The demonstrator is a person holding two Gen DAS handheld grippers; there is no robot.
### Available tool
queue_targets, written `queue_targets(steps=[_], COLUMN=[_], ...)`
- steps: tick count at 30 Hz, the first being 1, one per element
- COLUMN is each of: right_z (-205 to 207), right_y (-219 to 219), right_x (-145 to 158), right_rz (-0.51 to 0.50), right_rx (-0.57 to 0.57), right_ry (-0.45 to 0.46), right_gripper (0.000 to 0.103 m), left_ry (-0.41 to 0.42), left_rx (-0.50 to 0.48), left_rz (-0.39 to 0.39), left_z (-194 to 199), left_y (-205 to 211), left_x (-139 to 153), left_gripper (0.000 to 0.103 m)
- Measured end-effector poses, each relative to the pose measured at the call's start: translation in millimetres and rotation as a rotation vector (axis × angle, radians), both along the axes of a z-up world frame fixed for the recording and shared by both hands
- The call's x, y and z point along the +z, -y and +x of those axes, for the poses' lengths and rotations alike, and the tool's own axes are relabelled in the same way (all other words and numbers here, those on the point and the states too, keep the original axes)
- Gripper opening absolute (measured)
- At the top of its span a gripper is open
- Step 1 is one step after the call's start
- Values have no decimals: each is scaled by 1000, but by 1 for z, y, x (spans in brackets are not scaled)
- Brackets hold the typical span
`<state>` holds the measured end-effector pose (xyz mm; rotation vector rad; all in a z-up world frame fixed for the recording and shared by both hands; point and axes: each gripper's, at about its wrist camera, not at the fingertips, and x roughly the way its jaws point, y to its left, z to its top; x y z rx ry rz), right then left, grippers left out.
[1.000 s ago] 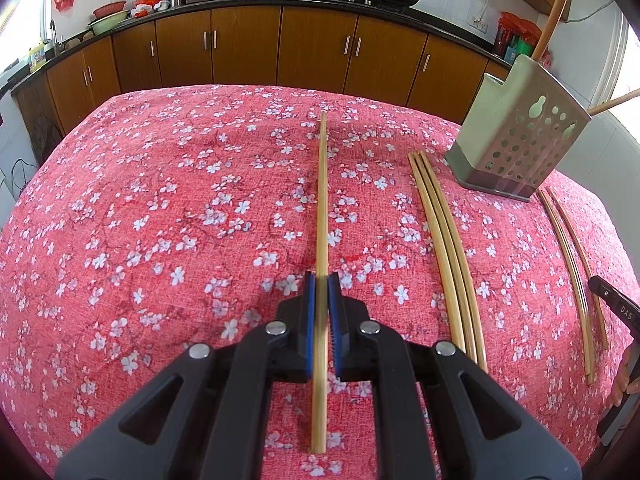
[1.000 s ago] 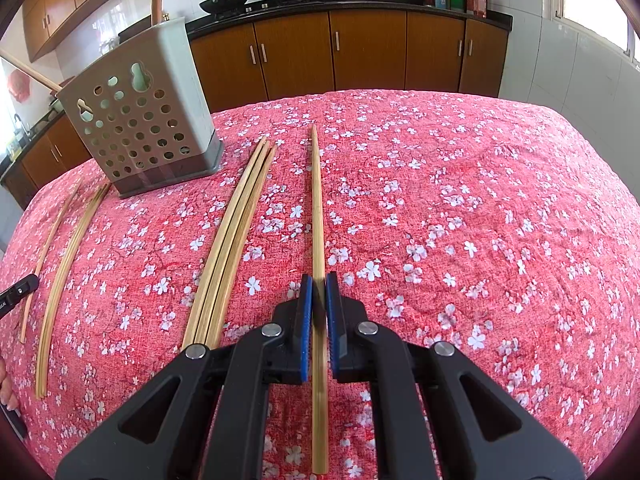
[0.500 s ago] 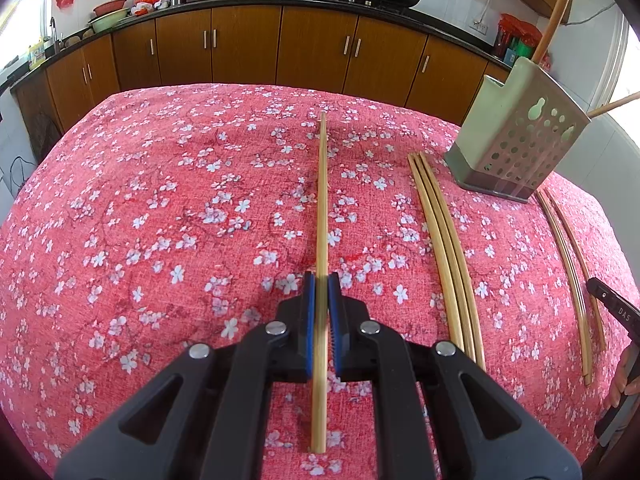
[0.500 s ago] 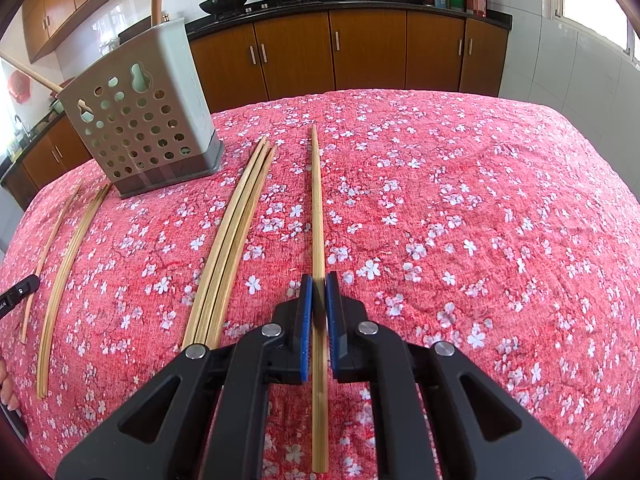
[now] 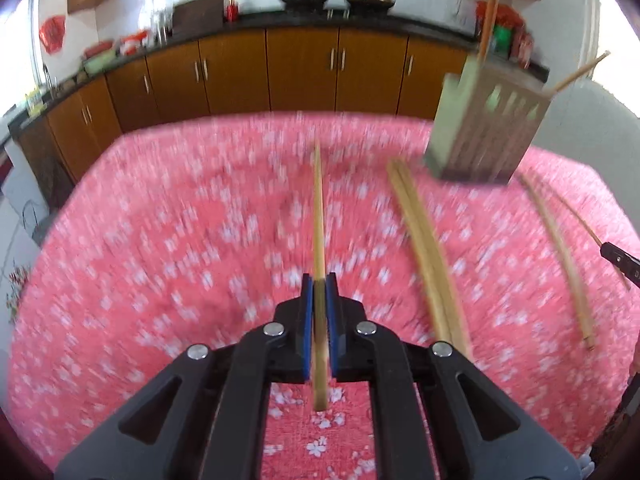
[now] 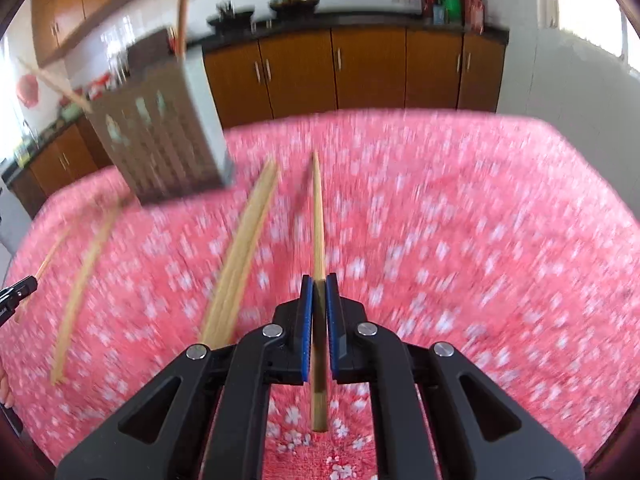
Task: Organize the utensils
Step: 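Lift both held chopsticks and carry them over the utensil holder, then drop the chopsticks into the holder and open both grippers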
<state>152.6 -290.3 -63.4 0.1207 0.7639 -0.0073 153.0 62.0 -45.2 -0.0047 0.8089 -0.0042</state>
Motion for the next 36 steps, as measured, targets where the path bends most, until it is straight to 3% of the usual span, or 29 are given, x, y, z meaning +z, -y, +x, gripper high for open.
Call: queue_targets(steps=[4,8,14,24,30,36], right_z=[-8,-9,-11,-17,5,40], right_y=[-4,-3,-7,-29,-46,-61], right_x=[47,75,116,201,215,196], right_rz=[-25,-32,-11,127,125,97], right_rx=[-8,-10,16,142,150,143], right_ry=[143,226,326,500,554,492], right_gripper=[8,8,7,7,7,7], left_ry=[122,211,265,358,461,486], left_rx=[-8,-3,-44,-241,-243,-194], left_rz=[-28,-73,-83,-136,-166,-177], left_z=[-8,-8,-6,-20,-6,34], left_y=[-2,-6,1,55,80,94], left_x=[50,91,128,199,226,218], left_gripper=[8,8,8,8,8,8])
